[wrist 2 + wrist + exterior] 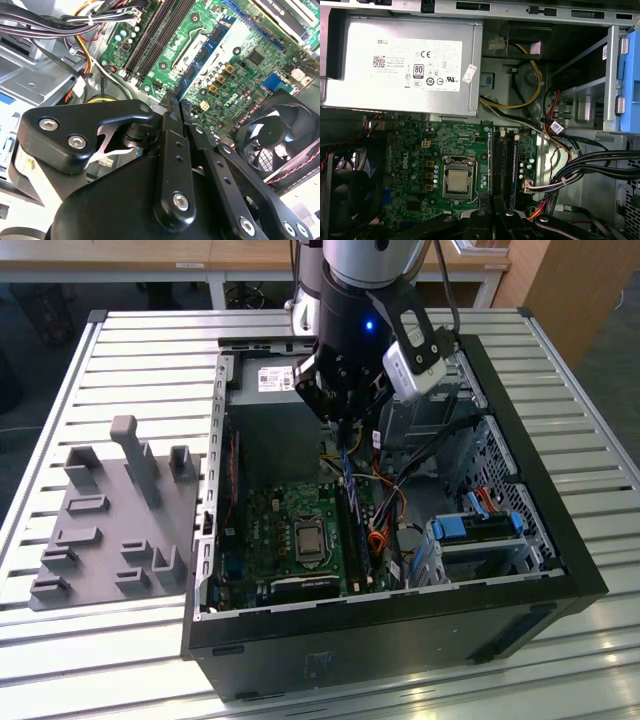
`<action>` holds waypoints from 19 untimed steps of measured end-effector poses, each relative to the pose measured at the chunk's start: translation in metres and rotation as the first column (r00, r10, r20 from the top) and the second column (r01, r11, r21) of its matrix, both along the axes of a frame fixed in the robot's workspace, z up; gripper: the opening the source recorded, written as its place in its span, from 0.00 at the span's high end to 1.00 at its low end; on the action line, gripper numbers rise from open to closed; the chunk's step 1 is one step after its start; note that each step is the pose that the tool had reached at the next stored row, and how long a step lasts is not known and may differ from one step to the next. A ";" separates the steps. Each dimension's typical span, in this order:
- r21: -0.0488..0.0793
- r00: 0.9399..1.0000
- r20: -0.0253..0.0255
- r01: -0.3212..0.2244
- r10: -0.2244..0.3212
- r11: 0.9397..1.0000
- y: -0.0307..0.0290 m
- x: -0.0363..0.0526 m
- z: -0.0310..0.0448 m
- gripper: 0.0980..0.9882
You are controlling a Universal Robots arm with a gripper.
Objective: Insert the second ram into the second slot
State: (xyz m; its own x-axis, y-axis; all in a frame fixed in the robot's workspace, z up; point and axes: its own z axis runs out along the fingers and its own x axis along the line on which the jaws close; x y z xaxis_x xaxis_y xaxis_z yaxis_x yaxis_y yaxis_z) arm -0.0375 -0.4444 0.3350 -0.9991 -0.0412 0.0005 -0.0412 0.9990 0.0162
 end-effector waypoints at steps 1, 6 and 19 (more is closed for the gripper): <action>0.000 1.000 0.000 0.000 0.000 1.000 0.0000 0.0000 -0.0013 0.96; 0.000 1.000 0.000 0.000 0.000 1.000 0.0000 0.0000 -0.0034 0.96; -0.001 1.000 0.000 0.000 0.000 1.000 0.0000 0.0000 -0.0067 0.96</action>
State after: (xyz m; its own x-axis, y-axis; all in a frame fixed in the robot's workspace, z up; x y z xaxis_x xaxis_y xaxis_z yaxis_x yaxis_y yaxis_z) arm -0.0375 -0.4444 0.3283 -0.9992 -0.0412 0.0006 -0.0412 0.9990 0.0154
